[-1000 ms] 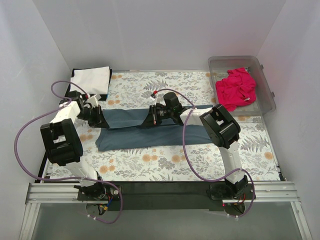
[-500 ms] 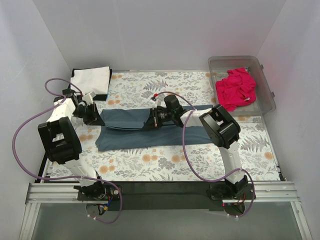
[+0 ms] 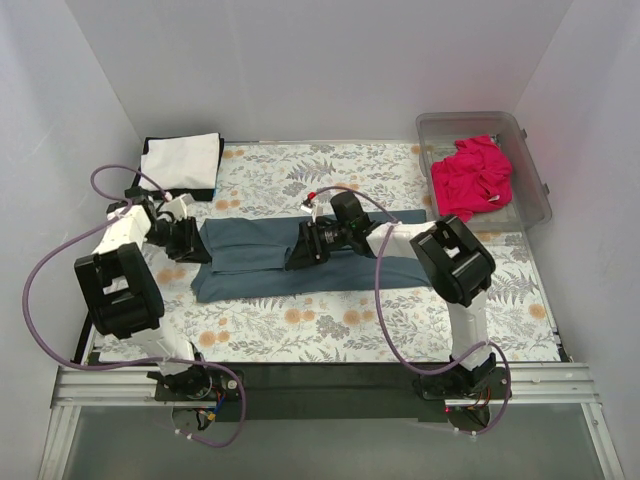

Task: Fold and stack the t-shirts
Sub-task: Fold the tshirt

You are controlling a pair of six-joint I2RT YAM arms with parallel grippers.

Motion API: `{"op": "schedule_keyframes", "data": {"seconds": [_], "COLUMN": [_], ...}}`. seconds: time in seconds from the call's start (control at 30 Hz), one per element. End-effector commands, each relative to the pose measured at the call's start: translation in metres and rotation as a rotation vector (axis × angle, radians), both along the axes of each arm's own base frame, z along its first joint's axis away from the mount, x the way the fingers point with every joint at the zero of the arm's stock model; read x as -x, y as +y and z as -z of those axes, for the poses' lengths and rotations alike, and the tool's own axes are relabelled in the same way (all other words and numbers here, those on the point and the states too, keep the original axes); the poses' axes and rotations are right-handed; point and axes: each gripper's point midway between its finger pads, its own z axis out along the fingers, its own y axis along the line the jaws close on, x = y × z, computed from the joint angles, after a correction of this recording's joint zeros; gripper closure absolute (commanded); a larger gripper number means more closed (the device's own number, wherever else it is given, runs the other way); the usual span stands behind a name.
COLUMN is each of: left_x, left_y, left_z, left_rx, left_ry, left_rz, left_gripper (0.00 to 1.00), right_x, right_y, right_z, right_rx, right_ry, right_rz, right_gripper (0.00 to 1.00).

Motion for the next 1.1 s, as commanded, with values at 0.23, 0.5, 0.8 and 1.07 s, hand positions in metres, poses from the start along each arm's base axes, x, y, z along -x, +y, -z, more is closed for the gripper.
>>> {"op": "schedule_keyframes", "data": {"seconds": [0.23,0.5,0.8,1.07], "left_x": [-0.007,-0.008,-0.012,-0.07], "left_y": [-0.046,-0.061,-0.063,-0.063], "left_z": [-0.025,0.009,0.047,0.059], "left_rx": [-0.002,-0.203,-0.31,-0.349], "left_ry": [-0.179,-0.135,-0.037,-0.057], "left_rz": [0.096,0.084,0.097,0.133], "left_gripper": [0.8,0.96,1.0,1.0], "right_x": [-0.025,-0.062,-0.046,0.014], "right_y": [-0.058,-0.187,-0.269,-0.288], "right_z": [-0.042,0.013,0.065,0.095], "right_rx": [0.265,0.76,1.094,1.121], "right_ry": [-0.387,-0.549,-0.529,-0.431], "right_rz": [-0.068,-0.051,-0.24,-0.397], "right_gripper": [0.55,0.64,0.88,0.94]}}
